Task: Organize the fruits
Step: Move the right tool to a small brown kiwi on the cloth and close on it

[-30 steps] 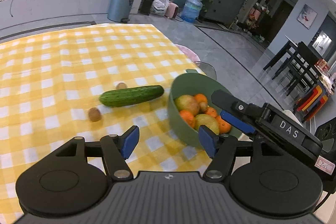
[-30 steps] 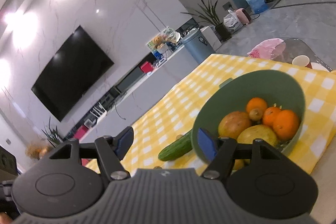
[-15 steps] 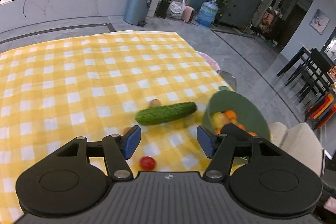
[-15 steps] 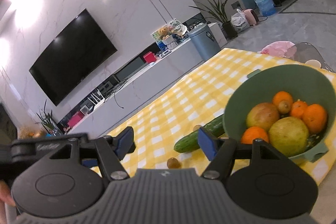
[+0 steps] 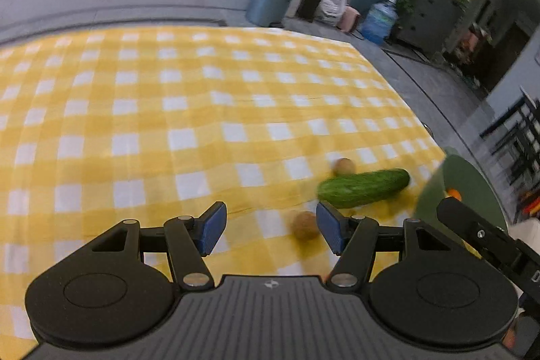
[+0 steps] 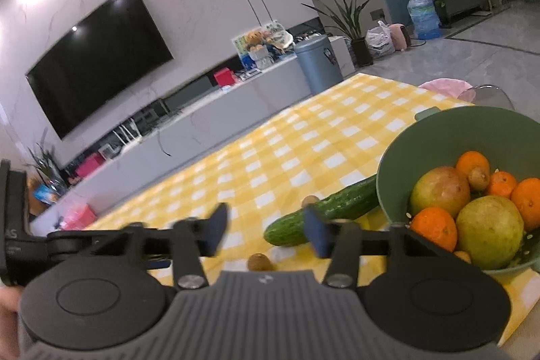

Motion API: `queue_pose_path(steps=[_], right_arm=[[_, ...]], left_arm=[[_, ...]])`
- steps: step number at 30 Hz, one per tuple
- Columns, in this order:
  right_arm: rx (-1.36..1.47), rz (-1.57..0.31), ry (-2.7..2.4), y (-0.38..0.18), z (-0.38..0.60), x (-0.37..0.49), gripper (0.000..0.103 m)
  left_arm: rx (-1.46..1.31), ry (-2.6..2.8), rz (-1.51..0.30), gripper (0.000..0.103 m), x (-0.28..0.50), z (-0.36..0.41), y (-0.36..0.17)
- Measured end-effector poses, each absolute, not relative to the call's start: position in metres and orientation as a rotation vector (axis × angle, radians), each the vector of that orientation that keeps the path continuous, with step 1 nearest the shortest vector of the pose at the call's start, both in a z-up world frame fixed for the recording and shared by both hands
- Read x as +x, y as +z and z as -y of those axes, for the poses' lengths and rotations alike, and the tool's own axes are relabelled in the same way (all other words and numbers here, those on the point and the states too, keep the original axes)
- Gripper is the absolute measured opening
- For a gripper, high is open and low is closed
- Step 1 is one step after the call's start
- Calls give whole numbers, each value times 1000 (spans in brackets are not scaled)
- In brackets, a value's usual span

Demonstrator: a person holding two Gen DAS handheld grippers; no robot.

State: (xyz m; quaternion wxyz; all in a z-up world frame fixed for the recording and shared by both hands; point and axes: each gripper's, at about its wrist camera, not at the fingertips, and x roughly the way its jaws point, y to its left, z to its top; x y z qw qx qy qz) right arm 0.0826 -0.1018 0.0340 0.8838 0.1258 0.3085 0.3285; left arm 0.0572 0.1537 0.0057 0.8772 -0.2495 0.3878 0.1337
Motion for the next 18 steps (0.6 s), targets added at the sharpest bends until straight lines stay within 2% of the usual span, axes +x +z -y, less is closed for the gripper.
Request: queue_pose_path(steps=[4, 14, 18], right_arm=[[252, -671, 662, 21, 81, 94, 37], [195, -786, 579, 10, 43, 144, 37], [115, -778, 577, 19, 24, 154, 37]], left_arm=[[-543, 340, -879, 72, 57, -165, -4], [-693, 390, -913, 72, 47, -196, -16], [-735, 341, -924, 72, 48, -197, -20]])
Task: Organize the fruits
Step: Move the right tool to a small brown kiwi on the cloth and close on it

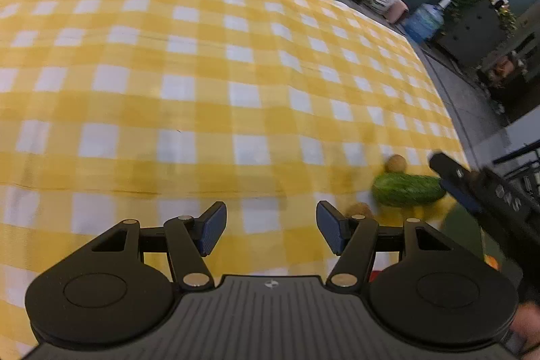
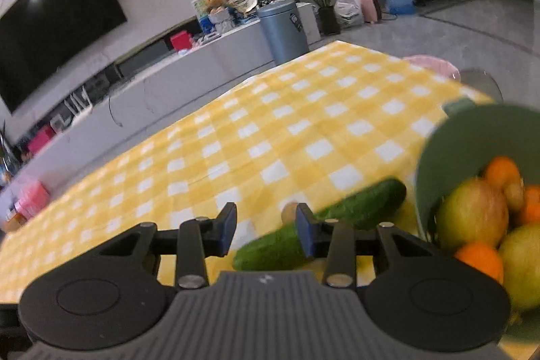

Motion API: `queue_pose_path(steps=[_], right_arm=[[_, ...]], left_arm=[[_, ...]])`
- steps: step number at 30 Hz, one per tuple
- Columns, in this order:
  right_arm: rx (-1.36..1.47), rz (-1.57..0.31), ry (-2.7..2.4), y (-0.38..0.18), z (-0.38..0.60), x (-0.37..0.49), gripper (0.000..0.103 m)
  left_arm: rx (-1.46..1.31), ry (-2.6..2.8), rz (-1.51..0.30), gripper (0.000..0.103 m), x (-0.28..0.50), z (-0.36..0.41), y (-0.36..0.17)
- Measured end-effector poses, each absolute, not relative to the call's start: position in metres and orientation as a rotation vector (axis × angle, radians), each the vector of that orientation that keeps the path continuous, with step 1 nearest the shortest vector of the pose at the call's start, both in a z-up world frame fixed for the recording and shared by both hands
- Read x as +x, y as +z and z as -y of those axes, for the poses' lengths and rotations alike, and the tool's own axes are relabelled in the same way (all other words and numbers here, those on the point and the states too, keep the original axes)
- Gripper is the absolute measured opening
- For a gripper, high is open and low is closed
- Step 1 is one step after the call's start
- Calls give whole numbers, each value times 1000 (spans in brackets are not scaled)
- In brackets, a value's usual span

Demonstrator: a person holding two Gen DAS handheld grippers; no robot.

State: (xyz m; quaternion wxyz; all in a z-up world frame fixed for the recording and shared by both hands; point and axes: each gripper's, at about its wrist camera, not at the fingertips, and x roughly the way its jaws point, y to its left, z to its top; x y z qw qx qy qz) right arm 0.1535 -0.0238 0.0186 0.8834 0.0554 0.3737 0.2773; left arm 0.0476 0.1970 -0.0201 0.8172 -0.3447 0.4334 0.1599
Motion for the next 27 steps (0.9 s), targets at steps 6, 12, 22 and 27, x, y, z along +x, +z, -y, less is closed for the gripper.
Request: queue_pose_path(steps=[6, 12, 22, 27], right_arm=[[-110, -867, 557, 14, -17, 184, 45], [-257, -957, 500, -12, -35, 206, 45], [-303, -917, 499, -19, -39, 202, 20], [-288, -891, 481, -20, -39, 198, 20]], left_arm=[[-724, 289, -941, 72, 53, -187, -23], [-722, 267, -954, 72, 54, -183, -22], [-723, 251, -952, 72, 55, -180, -22], [-719, 250, -953, 72, 55, -179, -22]])
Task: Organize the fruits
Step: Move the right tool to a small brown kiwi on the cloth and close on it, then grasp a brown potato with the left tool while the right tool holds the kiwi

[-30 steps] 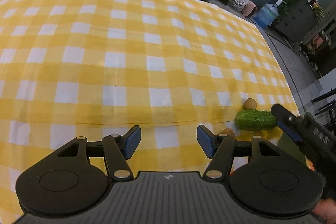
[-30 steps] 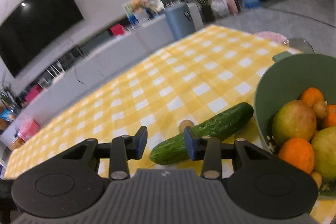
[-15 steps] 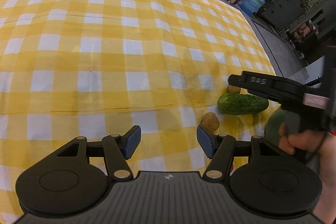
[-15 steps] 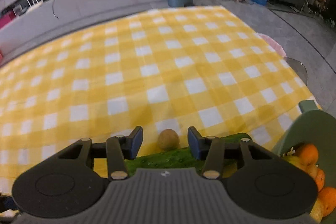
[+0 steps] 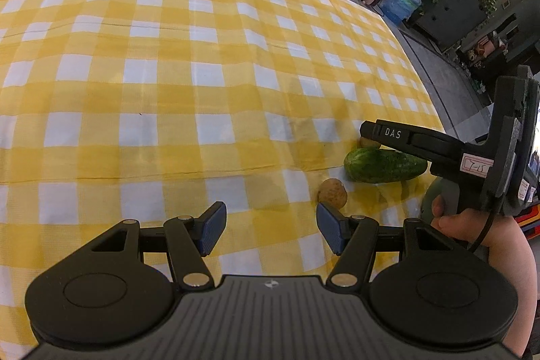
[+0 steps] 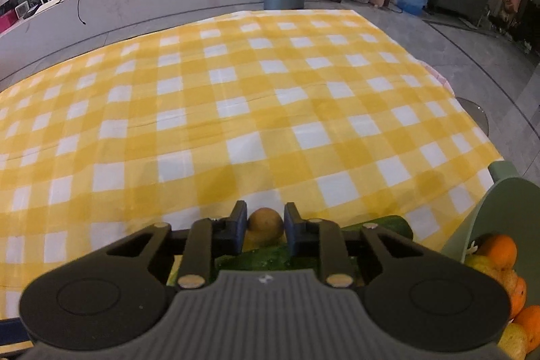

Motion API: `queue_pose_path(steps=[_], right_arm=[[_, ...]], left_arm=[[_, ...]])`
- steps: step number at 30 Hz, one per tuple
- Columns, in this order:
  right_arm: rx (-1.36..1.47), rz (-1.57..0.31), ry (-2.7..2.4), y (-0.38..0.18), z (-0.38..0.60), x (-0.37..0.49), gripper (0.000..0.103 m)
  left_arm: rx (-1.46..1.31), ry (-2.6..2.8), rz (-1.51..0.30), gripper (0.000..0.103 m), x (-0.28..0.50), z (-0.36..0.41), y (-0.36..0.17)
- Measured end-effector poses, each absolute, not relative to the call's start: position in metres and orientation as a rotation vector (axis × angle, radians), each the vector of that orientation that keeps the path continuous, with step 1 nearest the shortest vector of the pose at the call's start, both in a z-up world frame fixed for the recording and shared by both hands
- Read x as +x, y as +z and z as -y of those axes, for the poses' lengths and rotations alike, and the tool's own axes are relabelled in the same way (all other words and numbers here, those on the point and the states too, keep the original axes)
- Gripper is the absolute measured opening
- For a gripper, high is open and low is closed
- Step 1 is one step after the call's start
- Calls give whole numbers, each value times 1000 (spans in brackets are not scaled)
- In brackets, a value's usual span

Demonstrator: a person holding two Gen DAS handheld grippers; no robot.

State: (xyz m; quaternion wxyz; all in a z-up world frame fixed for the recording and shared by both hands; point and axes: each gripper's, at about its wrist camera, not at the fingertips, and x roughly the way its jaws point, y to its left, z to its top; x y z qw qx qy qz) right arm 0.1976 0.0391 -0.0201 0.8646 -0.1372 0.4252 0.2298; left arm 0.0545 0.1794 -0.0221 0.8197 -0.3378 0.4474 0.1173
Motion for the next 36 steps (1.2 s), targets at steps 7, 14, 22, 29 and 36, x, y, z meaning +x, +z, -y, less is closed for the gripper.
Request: queue_pose_path(steps=[7, 14, 22, 29, 36], right_arm=[[-110, -851, 551, -5, -22, 186, 20], [-17, -795, 596, 15, 18, 143, 20], [-9, -913, 588, -7, 66, 114, 20], [-54, -947, 612, -24, 81, 107, 21], [-98, -907, 625, -31, 77, 99, 29]], left_arm=[[-698, 237, -948, 72, 56, -175, -18], [-592, 238, -919, 72, 59, -164, -12], [-564, 240, -897, 72, 61, -158, -12], [-543, 229, -850, 72, 61, -161, -15], [-587, 165, -822, 72, 67, -162, -23]])
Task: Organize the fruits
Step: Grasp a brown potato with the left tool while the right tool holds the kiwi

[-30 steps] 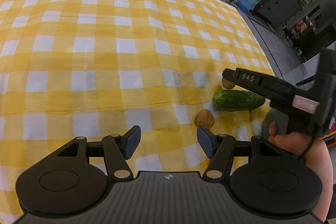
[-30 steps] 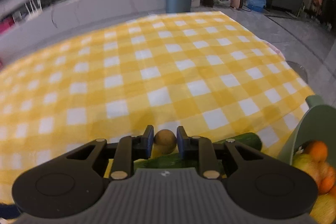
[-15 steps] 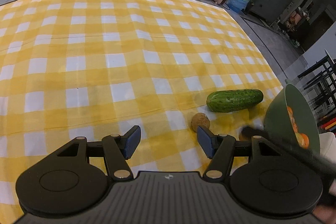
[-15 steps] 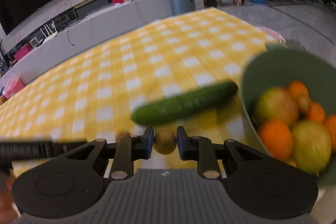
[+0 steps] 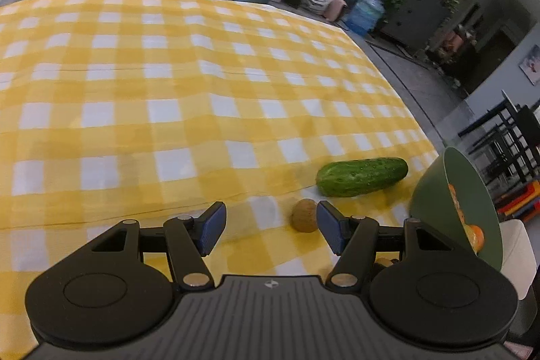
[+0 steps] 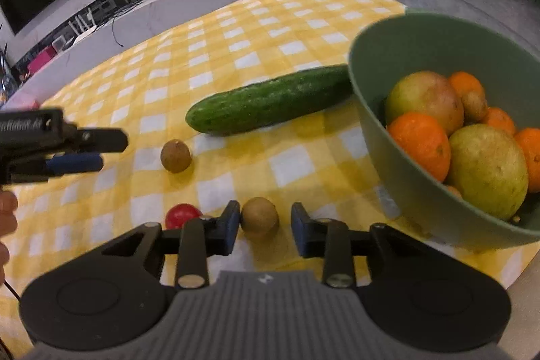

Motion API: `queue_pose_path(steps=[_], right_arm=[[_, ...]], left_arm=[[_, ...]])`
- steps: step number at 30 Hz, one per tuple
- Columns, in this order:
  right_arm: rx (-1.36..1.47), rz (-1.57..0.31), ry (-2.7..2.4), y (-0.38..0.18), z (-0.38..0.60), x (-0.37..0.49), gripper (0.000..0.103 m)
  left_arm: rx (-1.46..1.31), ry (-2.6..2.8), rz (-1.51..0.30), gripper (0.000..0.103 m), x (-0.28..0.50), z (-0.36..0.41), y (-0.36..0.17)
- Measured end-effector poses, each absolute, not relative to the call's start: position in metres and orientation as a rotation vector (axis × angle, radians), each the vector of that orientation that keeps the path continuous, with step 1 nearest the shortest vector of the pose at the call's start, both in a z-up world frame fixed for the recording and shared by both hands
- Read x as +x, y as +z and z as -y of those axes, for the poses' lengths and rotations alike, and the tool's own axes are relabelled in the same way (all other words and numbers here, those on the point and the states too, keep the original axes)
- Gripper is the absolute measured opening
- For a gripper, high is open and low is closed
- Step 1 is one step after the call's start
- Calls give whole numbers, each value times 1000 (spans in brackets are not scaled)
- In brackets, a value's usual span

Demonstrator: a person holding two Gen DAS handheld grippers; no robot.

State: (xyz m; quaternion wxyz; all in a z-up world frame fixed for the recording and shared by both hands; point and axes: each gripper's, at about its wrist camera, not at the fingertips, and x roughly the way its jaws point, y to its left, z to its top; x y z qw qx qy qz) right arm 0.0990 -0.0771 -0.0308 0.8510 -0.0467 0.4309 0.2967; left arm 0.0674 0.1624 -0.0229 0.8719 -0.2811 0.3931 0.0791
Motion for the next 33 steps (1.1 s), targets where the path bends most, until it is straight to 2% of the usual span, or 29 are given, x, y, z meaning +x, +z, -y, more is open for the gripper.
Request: queue_pose_path(steps=[2, 8, 12, 18, 23, 26, 27, 28, 30, 33], right_arm=[[-109, -889, 626, -32, 75, 98, 22], [-201, -834, 633, -32, 75, 90, 22], [-154, -853, 631, -33, 80, 95, 22], [-116, -860, 638, -35, 83, 98, 22], [-105, -868, 639, -36, 84, 97, 22], [-96, -870, 639, -36, 85, 97, 22], [-97, -868, 641, -36, 85, 97, 22], [-97, -868, 641, -36, 85, 97, 22], [-98, -868, 642, -36, 86, 97, 22], [-99, -866, 642, -36, 86, 97, 22]], left_arm=[[-553, 154, -816, 72, 70, -157, -24], [-366, 92, -743, 72, 74, -130, -23], [-202, 87, -762, 72, 81, -110, -29], [-185, 72, -782, 72, 88, -109, -40], [-210, 65, -780, 66, 92, -114, -42], [-217, 49, -781, 61, 94, -115, -43], [-220, 43, -788, 57, 94, -115, -43], [-223, 39, -789, 48, 95, -115, -42], [-240, 26, -791, 37, 96, -115, -43], [-230, 29, -791, 31, 96, -113, -44]])
